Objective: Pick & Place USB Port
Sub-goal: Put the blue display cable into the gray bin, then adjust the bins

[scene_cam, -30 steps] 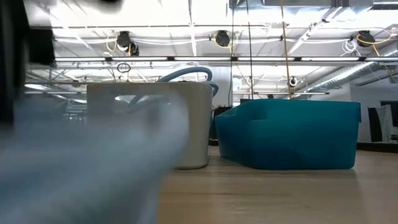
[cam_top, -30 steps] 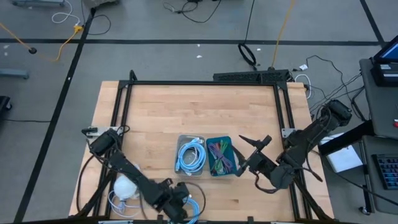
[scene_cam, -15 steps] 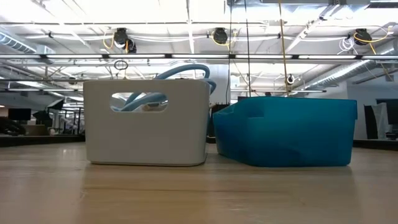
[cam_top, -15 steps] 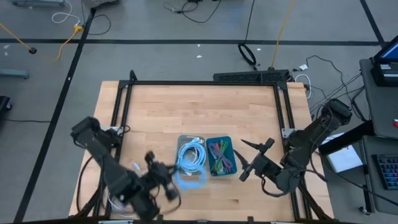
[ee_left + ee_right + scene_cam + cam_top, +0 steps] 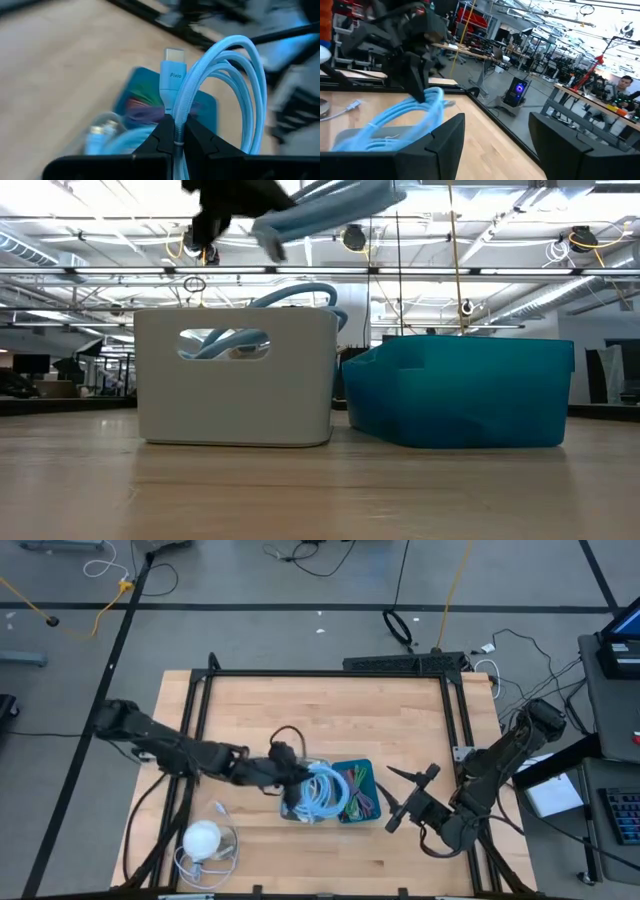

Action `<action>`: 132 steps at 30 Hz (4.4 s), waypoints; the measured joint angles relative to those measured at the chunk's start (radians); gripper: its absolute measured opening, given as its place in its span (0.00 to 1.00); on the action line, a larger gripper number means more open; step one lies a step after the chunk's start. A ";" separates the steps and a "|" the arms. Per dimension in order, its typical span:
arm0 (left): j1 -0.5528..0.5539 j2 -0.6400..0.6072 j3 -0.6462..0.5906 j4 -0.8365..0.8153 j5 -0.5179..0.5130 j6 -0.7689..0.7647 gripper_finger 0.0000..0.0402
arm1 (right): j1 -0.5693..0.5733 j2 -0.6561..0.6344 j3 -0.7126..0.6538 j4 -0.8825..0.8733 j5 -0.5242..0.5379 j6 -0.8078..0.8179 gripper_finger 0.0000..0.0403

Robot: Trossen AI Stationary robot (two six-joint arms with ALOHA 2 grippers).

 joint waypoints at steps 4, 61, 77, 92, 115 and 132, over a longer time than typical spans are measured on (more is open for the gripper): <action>0.068 -0.081 -0.218 0.230 0.143 -0.030 0.04 | 0.027 0.000 -0.004 0.000 0.000 0.022 0.53; 0.064 -0.120 -0.214 0.225 0.355 0.051 0.09 | 0.063 0.000 -0.004 -0.004 0.010 0.050 0.53; 0.129 0.243 -0.170 0.518 0.615 0.092 0.00 | 0.063 0.000 -0.005 -0.008 0.027 0.062 0.53; 0.164 0.399 -0.165 0.562 0.634 0.052 0.00 | 0.063 0.000 -0.005 -0.008 0.024 0.071 0.53; 0.055 0.029 -0.172 0.443 0.385 0.146 0.00 | 0.076 0.000 -0.023 -0.090 -0.004 0.167 0.52; -0.338 0.020 -0.171 -0.073 -0.199 -0.203 0.00 | 0.016 0.178 -0.086 -1.204 -0.884 1.471 0.00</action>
